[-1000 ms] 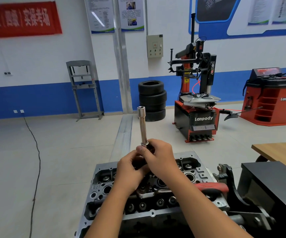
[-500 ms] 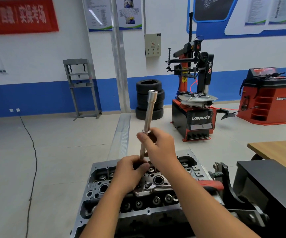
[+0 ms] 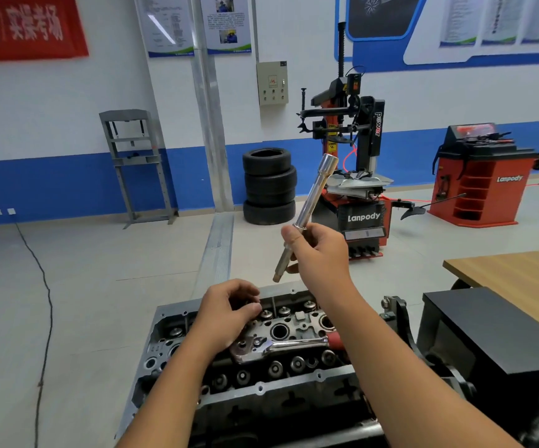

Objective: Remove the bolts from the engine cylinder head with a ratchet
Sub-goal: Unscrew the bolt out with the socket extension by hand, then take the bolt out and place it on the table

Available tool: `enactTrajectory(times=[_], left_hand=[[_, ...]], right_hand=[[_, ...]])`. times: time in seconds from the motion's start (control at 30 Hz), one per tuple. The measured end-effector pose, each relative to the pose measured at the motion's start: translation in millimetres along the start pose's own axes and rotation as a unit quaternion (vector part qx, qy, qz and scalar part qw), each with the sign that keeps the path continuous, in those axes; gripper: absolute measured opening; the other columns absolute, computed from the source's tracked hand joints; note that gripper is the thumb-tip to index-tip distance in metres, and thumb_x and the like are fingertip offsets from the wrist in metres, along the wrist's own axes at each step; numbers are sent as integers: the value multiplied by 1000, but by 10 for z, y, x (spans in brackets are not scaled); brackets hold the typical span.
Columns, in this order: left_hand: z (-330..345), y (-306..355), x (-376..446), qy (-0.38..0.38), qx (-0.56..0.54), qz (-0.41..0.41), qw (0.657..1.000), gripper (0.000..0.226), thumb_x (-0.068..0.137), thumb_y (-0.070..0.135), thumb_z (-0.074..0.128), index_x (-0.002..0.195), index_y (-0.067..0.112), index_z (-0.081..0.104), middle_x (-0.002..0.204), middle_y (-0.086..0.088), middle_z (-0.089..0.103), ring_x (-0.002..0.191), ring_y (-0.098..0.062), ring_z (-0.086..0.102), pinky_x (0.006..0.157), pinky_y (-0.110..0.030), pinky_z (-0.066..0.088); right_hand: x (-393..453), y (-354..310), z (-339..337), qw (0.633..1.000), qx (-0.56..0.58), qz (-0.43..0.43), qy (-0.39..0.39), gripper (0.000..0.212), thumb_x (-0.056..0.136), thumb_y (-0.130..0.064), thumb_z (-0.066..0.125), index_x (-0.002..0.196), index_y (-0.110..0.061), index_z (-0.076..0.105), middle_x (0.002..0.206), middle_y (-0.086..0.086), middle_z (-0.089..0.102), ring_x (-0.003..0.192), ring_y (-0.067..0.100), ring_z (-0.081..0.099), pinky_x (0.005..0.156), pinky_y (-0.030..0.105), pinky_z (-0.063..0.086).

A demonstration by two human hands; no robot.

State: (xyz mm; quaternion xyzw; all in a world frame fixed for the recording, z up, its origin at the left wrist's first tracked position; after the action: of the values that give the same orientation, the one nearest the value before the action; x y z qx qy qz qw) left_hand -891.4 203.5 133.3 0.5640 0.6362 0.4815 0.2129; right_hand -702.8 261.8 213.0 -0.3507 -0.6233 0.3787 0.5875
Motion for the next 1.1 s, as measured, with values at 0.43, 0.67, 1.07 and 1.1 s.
enactTrajectory(times=[0.43, 0.67, 1.07, 1.1], left_hand=[[-256, 1007, 229, 77, -335, 67, 937, 22, 77, 22, 77, 97, 13, 76, 90, -6, 79, 80, -16, 73, 71, -25, 59], [311, 1307, 267, 21, -353, 67, 933, 5, 96, 6, 69, 97, 9, 73, 84, -5, 78, 75, -14, 69, 65, -24, 57], [2362, 1974, 126, -109, -474, -47, 872, 10, 94, 5, 73, 95, -2, 66, 78, -13, 73, 74, -24, 71, 66, -32, 63], [2571, 2061, 73, -125, -484, -55, 864, 10, 94, 5, 73, 95, -2, 65, 78, -13, 73, 73, -25, 69, 67, -32, 63]], right_hand=[[-69, 53, -63, 944, 288, 110, -115, 17, 105, -18, 55, 92, -7, 55, 68, 4, 55, 55, 19, 55, 51, 35, 52], [-106, 1, -418, 948, 273, 97, -132, 25, 95, -6, 65, 74, -15, 55, 65, 5, 39, 41, 12, 32, 39, 19, 27], [-348, 200, -2211, 984, 129, 97, 73, 18, 86, -9, 82, 80, -8, 65, 59, 6, 41, 40, 16, 34, 38, 22, 28], [-393, 219, -2427, 985, 112, 100, 89, 21, 86, -10, 82, 75, -10, 64, 56, 4, 41, 39, 16, 34, 38, 22, 28]])
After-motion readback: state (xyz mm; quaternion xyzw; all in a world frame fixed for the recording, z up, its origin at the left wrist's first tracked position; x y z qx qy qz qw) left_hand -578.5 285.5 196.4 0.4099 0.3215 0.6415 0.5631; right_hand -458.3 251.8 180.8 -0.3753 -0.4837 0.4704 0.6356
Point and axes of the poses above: each hand's wrist, its own x-axis towards the middle knuckle, its own z-axis out of the palm, y = z × x, the point moved 6 cm from there along x, towards the middle knuckle
